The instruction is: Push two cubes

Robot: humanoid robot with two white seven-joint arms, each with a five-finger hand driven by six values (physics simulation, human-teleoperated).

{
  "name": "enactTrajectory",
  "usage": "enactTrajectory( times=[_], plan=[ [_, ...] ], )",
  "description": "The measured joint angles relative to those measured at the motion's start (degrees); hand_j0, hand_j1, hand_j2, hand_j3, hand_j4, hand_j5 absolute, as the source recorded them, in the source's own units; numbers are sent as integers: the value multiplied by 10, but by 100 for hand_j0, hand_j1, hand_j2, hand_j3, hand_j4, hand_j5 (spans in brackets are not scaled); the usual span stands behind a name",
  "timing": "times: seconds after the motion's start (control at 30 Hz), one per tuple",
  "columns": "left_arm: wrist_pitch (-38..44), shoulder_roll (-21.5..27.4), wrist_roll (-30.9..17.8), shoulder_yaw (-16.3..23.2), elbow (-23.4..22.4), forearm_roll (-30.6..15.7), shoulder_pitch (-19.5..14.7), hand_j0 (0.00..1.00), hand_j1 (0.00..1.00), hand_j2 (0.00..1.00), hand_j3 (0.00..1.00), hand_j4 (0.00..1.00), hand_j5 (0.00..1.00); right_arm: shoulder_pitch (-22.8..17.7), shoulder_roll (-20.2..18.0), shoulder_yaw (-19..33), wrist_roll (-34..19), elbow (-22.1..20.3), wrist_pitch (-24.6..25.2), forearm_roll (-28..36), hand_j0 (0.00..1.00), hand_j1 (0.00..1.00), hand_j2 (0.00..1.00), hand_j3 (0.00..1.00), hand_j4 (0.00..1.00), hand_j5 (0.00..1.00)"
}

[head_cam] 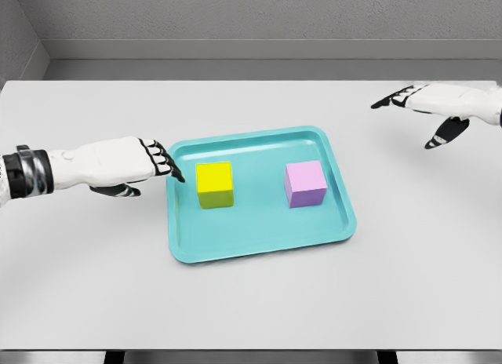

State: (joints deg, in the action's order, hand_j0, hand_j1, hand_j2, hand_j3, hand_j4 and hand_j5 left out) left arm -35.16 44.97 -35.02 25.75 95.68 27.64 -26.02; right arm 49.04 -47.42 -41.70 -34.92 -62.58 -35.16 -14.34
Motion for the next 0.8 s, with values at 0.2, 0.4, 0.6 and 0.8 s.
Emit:
enactTrajectory(
  times=[0.2,0.4,0.6,0.8],
  plan=[
    [0,-24,0,9,-4,16,0,78,78,78,78,78,78,28,-21,-27,0,-13,0,1,100,100,100,100,100,100],
    [0,-31,0,15,-9,24,0,76,76,76,76,76,76,43,-37,-88,0,-46,0,0,86,86,86,86,86,86],
    [0,-32,0,15,-33,28,3,76,76,76,76,76,76,42,-41,-122,-1,-75,0,-1,73,73,73,73,73,73],
    [0,-50,0,15,-62,29,-2,76,76,76,76,76,76,43,-38,-135,-1,-94,0,-3,64,64,64,64,64,64]
  ],
)
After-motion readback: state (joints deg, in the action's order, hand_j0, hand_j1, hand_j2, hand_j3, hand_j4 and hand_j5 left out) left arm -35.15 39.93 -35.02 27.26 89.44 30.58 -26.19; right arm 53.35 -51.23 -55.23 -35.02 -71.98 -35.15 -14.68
